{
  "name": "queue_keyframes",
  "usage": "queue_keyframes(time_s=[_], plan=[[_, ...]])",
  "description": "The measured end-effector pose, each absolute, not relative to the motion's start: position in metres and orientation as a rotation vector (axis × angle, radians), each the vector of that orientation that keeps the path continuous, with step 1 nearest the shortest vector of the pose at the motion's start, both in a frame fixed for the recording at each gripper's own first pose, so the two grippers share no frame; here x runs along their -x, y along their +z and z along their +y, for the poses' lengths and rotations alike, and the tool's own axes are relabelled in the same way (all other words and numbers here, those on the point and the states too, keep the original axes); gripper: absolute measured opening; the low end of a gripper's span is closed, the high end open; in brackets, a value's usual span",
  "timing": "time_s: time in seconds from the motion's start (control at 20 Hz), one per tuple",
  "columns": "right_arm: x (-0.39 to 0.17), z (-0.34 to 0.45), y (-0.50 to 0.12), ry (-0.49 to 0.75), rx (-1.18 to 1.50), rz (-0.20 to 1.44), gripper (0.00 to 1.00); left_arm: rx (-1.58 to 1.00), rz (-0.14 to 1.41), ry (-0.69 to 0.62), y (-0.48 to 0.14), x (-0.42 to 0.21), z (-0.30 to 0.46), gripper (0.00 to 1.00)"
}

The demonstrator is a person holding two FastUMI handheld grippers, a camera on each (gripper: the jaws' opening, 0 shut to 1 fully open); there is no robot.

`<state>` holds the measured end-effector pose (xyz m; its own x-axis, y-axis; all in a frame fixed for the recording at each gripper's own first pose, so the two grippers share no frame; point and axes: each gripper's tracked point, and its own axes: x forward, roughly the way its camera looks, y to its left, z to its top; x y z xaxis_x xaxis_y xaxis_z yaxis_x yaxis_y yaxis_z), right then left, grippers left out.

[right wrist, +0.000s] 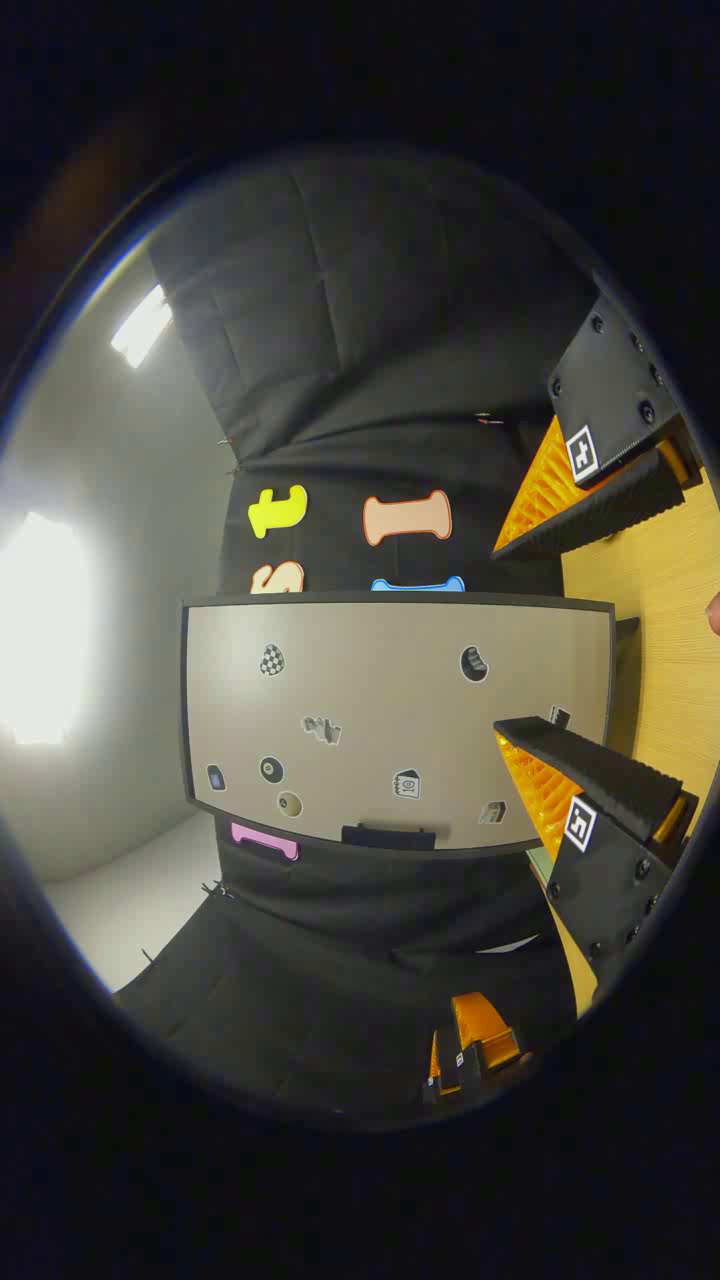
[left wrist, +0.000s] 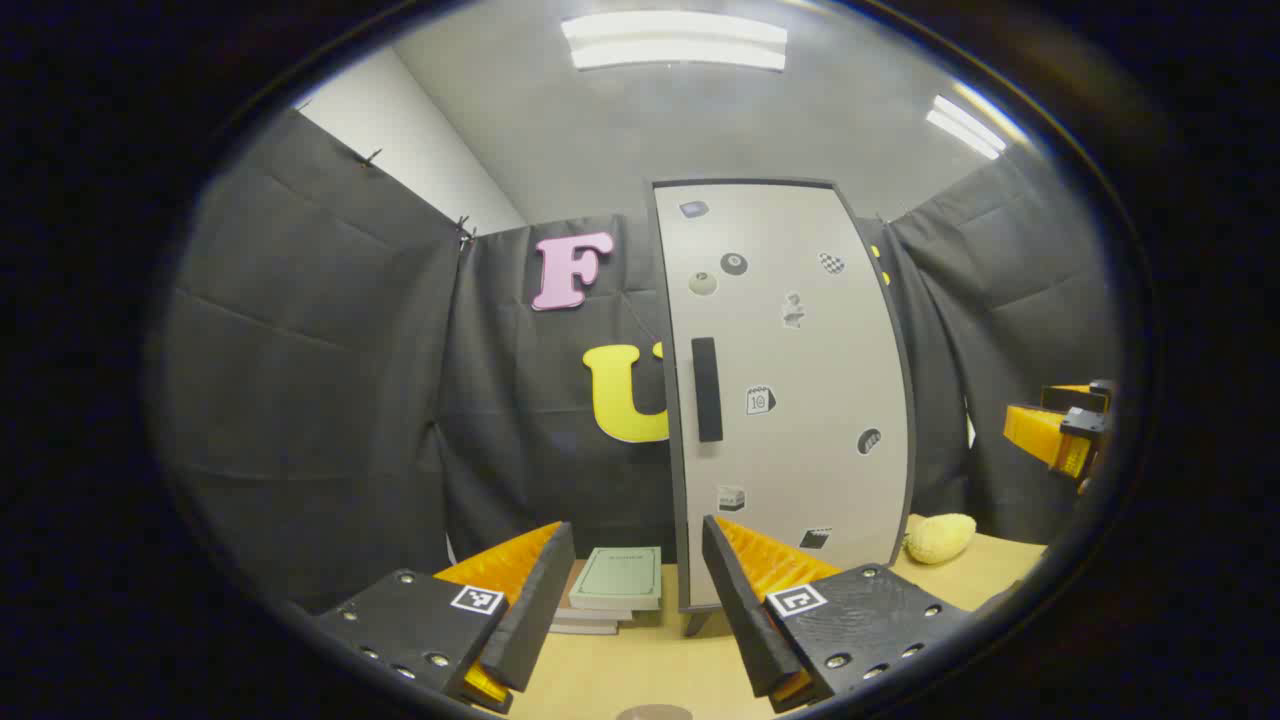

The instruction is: Open the cabinet door with the right hand, grasp the bottle in the cabinet with the left hand and place it on the coaster, then close the cabinet door with the right hand.

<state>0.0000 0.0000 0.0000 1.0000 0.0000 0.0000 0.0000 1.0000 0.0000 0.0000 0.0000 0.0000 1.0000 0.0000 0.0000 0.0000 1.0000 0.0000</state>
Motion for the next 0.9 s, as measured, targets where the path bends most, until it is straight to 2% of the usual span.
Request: queue_keyframes(time_s=[0.1, 0.25, 0.3, 0.35, 0.9], plan=[[-0.002, -0.001, 0.000, -0.005, -0.011, 0.004, 0.98, 0.005, -0.001, 0.001, 0.000, 0.000, 0.001, 0.77], [-0.003, -0.001, -0.001, -0.008, -0.015, 0.010, 0.98, 0.001, 0.002, 0.006, -0.001, 0.000, 0.004, 0.80], [-0.003, -0.001, -0.002, -0.009, -0.013, 0.012, 0.98, 0.000, 0.001, 0.007, -0.001, 0.000, 0.005, 0.77], [-0.003, -0.001, -0.002, -0.009, -0.010, 0.012, 0.98, 0.000, 0.002, 0.007, -0.001, 0.000, 0.005, 0.80], [-0.001, 0.001, -0.002, 0.003, -0.011, 0.010, 0.98, -0.007, 0.005, 0.022, -0.002, 0.006, 0.011, 0.80]])
